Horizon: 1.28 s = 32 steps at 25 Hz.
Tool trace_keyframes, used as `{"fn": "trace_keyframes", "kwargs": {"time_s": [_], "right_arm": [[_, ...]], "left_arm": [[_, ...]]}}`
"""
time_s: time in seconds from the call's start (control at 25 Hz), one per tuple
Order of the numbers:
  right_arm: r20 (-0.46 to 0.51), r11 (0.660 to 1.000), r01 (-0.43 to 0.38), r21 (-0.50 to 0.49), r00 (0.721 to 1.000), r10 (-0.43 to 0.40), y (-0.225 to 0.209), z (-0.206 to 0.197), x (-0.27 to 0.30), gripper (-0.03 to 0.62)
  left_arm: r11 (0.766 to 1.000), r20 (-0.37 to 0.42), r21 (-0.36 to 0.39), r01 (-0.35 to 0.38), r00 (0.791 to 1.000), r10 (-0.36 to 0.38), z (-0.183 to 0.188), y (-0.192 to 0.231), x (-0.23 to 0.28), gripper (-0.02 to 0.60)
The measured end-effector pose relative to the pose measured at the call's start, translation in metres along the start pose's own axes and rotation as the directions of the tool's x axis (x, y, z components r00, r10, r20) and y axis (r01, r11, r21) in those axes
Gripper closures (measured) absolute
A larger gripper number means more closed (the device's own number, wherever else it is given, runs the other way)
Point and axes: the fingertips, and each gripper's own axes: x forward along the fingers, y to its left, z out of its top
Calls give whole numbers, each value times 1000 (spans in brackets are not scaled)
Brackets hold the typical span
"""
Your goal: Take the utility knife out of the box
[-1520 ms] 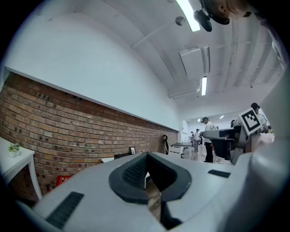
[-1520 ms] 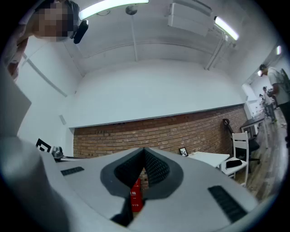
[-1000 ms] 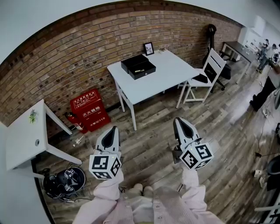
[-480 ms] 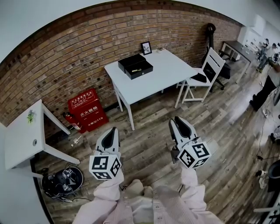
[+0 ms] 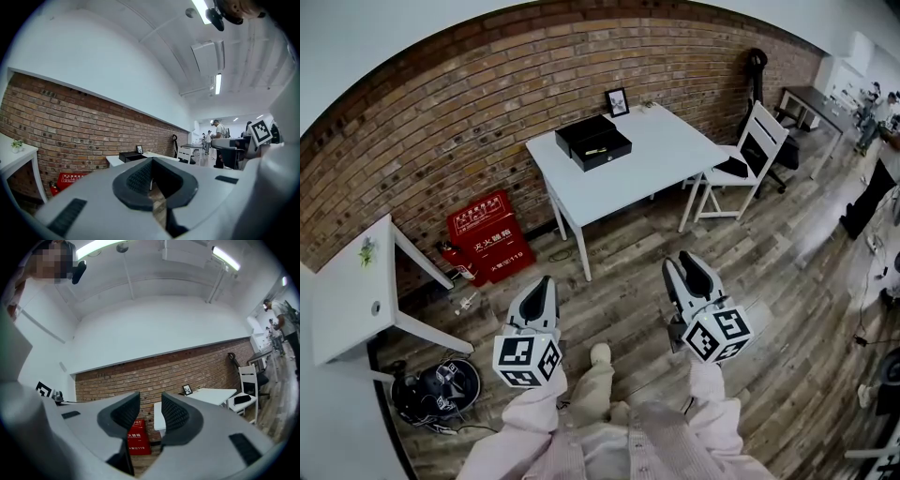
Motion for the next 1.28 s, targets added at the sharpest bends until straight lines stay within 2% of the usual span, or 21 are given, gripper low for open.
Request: {"fn": "trace_keyframes", "kwargs": {"time_s": [0.24, 0.52, 1.28], "right_arm": [[1, 1000, -5, 8, 1000, 5, -14, -1, 31, 450], [-3, 1000, -3, 14, 1000, 3, -33, -4, 84, 441], [-62, 999, 32, -16, 998, -33, -76, -18, 223, 436]], "left_arm": [[1000, 10, -2, 7, 1000, -7, 2, 11, 32, 589], [1000, 11, -16, -12, 1000, 12, 8, 46, 78, 589], [998, -7, -49, 38, 999, -38, 17, 115, 213, 589]]}}
